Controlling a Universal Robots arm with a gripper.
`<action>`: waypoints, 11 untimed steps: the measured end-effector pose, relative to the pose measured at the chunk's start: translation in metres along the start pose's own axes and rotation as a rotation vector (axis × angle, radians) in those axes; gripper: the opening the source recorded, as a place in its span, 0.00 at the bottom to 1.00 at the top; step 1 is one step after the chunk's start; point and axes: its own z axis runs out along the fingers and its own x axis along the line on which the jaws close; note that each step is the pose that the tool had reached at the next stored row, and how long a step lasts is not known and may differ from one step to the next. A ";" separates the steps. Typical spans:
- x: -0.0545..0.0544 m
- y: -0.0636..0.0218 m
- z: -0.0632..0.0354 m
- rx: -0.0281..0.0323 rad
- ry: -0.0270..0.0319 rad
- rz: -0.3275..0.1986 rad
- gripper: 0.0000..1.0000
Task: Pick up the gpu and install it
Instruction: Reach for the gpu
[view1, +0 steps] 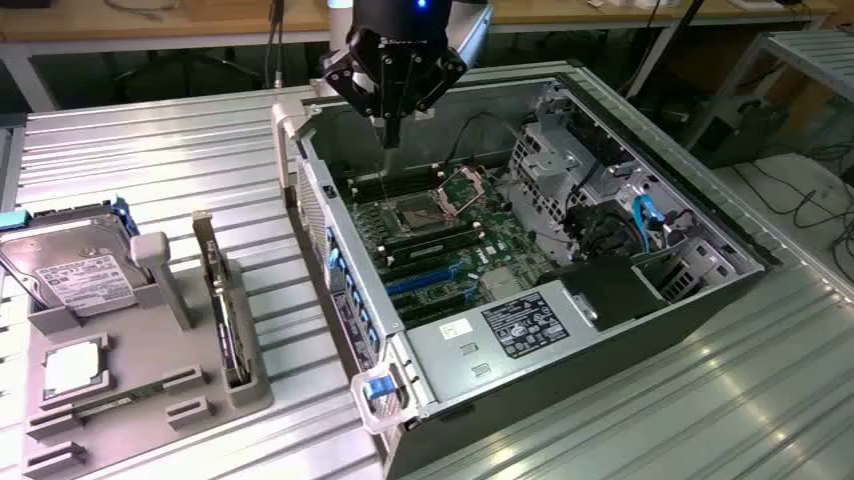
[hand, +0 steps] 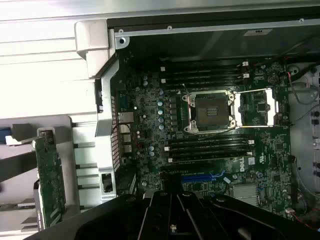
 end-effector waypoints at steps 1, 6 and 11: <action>0.000 0.0000 0.0000 0.0000 0.0000 0.000 0.11; 0.003 -0.0003 0.0000 -0.0001 0.0000 0.000 0.11; 0.009 -0.0007 -0.0001 -0.0001 0.0000 0.000 0.11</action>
